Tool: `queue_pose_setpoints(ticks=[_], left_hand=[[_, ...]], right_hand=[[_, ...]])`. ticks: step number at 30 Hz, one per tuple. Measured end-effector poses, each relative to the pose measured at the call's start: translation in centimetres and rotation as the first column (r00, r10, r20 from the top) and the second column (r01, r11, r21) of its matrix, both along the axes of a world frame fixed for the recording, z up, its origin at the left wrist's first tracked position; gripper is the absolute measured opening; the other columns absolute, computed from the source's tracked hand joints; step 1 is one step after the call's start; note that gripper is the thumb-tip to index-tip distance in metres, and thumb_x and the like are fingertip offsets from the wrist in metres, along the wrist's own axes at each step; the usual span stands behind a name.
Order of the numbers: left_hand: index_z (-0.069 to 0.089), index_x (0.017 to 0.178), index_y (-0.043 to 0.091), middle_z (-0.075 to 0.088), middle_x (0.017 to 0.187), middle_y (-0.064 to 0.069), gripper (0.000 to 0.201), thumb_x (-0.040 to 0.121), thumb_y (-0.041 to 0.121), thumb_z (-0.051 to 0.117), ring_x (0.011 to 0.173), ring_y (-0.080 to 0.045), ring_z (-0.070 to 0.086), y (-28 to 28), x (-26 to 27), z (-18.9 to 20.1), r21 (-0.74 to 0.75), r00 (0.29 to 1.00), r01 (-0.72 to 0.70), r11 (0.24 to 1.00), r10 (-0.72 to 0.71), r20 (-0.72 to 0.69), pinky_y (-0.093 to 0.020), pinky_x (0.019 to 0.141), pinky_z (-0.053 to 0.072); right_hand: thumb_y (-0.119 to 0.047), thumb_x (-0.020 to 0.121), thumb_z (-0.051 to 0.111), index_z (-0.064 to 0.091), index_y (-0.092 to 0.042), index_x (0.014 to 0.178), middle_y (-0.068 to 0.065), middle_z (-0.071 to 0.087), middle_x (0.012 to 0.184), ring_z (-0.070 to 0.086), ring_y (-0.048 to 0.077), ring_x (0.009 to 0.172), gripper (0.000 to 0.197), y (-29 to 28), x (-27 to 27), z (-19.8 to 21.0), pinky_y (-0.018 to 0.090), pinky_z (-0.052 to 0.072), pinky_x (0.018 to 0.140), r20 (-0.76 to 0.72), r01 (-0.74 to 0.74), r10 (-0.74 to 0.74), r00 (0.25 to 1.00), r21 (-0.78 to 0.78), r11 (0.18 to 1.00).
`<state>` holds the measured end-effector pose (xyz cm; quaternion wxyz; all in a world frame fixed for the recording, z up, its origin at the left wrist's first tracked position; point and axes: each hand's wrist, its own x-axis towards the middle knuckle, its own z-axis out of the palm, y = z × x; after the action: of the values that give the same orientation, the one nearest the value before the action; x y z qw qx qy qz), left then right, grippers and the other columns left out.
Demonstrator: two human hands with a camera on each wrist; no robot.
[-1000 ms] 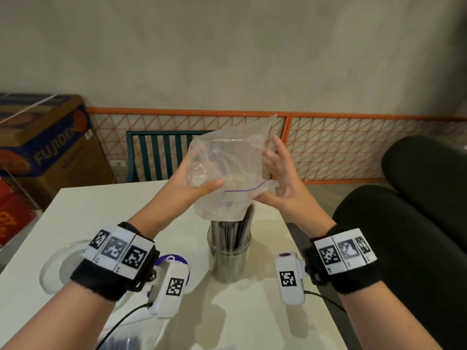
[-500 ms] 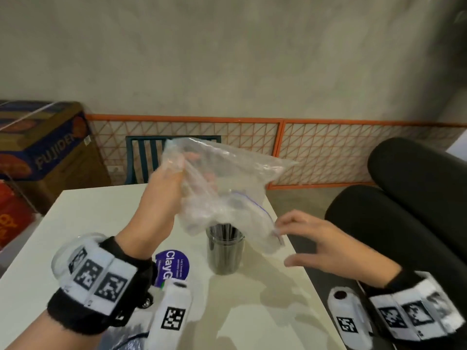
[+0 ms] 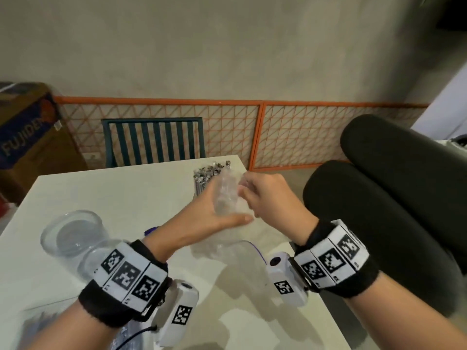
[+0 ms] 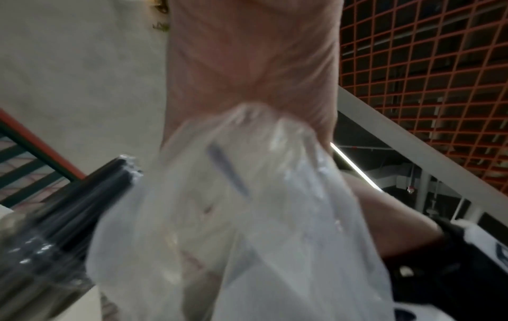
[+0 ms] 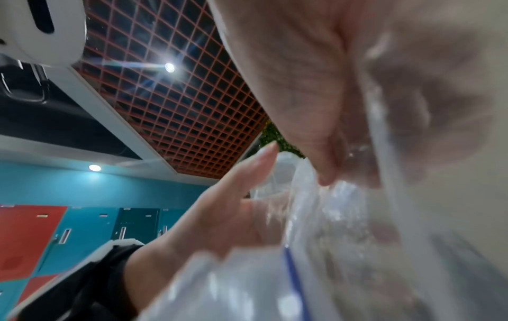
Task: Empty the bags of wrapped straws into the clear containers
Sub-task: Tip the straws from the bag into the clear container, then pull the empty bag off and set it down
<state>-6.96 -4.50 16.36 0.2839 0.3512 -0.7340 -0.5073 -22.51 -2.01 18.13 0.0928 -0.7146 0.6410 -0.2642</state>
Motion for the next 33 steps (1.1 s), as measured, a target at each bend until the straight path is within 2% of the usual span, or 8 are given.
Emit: queue_pose_setpoints(ticks=[2, 7, 13, 19, 22, 26, 29, 33], left_hand=[[0.035, 0.132, 0.036, 0.045, 0.119, 0.034, 0.075, 0.072, 0.025, 0.078, 0.109, 0.021, 0.042, 0.5, 0.3, -2.0, 0.054, 0.992, 0.066, 0.996, -0.071, 0.103, 0.003, 0.080, 0.036], [0.063, 0.101, 0.024, 0.069, 0.104, 0.007, 0.017, 0.084, 0.023, 0.066, 0.093, -0.006, 0.065, 0.7, 3.1, -5.8, 0.178, 0.968, 0.033, 0.983, -0.076, 0.238, -0.004, 0.070, 0.046], [0.061, 0.103, 0.029, 0.067, 0.107, 0.004, 0.043, 0.063, 0.043, 0.056, 0.093, -0.007, 0.062, 0.9, 6.5, -9.4, 0.221, 0.993, -0.099, 0.970, 0.084, 0.077, -0.028, 0.083, 0.050], [0.062, 0.099, 0.003, 0.067, 0.090, -0.018, 0.027, 0.095, 0.022, 0.044, 0.075, -0.026, 0.071, 1.1, 8.4, -11.6, 0.695, 0.905, -0.215, 0.686, 0.407, -0.123, -0.040, 0.066, 0.060], [0.053, 0.123, 0.017, 0.059, 0.120, -0.008, 0.039, 0.092, 0.039, 0.046, 0.103, -0.015, 0.060, 1.5, 7.4, -11.4, 0.462, 0.938, -0.340, 0.819, 0.329, 0.107, -0.033, 0.089, 0.047], [0.028, 0.140, 0.034, 0.051, 0.122, 0.015, 0.085, 0.069, 0.065, 0.062, 0.116, -0.004, 0.047, 0.9, 4.2, -8.2, 0.165, 0.967, -0.219, 0.962, 0.191, 0.169, -0.022, 0.095, 0.035], [0.043, 0.127, 0.033, 0.061, 0.111, 0.020, 0.051, 0.082, 0.037, 0.065, 0.100, 0.005, 0.058, 0.6, 1.5, -7.0, 0.311, 0.997, -0.016, 0.950, -0.009, 0.079, -0.014, 0.084, 0.043], [0.064, 0.116, 0.022, 0.065, 0.123, 0.005, 0.030, 0.088, 0.032, 0.058, 0.117, -0.010, 0.057, 0.0, 0.4, -7.3, 0.418, 0.993, -0.048, 0.907, 0.089, -0.078, -0.039, 0.106, 0.041]], right_hand=[[-0.028, 0.094, 0.052, 0.057, -0.015, 0.073, -0.002, 0.053, 0.061, 0.052, 0.019, 0.061, 0.025, 0.0, 0.0, -0.2, 0.035, 0.049, 0.066, -0.037, -0.013, 0.015, 0.999, 0.045, 0.999], [-0.032, 0.092, 0.054, 0.061, -0.010, 0.070, 0.000, 0.057, 0.063, 0.053, 0.016, 0.061, 0.032, -0.6, -3.4, -0.8, 0.019, 0.035, 0.053, 0.015, 0.122, -0.123, 0.992, 0.050, 0.991], [-0.035, 0.093, 0.051, 0.067, -0.012, 0.092, 0.004, 0.062, 0.079, 0.059, 0.021, 0.080, 0.028, -1.3, -6.2, -2.2, 0.034, 0.049, 0.071, 0.094, 0.343, -0.351, 0.932, 0.088, 0.935], [-0.035, 0.094, 0.050, 0.067, -0.012, 0.096, 0.010, 0.064, 0.092, 0.061, 0.029, 0.092, 0.029, -1.4, -7.6, -3.6, 0.042, 0.051, 0.082, 0.069, 0.410, -0.429, 0.901, 0.192, 0.892], [-0.032, 0.094, 0.051, 0.050, -0.020, 0.061, -0.002, 0.049, 0.065, 0.049, 0.017, 0.067, 0.035, -1.4, -7.1, -3.7, 0.029, 0.039, 0.062, 0.088, 0.317, -0.341, 0.936, 0.215, 0.924], [-0.031, 0.092, 0.056, 0.051, -0.025, 0.058, -0.006, 0.045, 0.056, 0.038, 0.006, 0.052, 0.034, -1.3, -5.2, -2.1, 0.018, 0.029, 0.052, 0.126, 0.096, -0.112, 0.986, 0.130, 0.987], [-0.038, 0.084, 0.063, 0.067, -0.023, 0.076, 0.000, 0.061, 0.065, 0.049, 0.011, 0.054, 0.017, -0.9, -4.0, -1.1, 0.016, 0.039, 0.051, 0.190, -0.057, 0.040, 0.981, 0.089, 0.994], [-0.047, 0.079, 0.057, 0.052, -0.020, 0.129, -0.004, 0.055, 0.117, 0.054, 0.006, 0.105, 0.057, 1.3, -6.8, -1.4, 0.016, 0.043, 0.088, 0.373, 0.052, -0.047, 0.927, -0.005, 0.999]])
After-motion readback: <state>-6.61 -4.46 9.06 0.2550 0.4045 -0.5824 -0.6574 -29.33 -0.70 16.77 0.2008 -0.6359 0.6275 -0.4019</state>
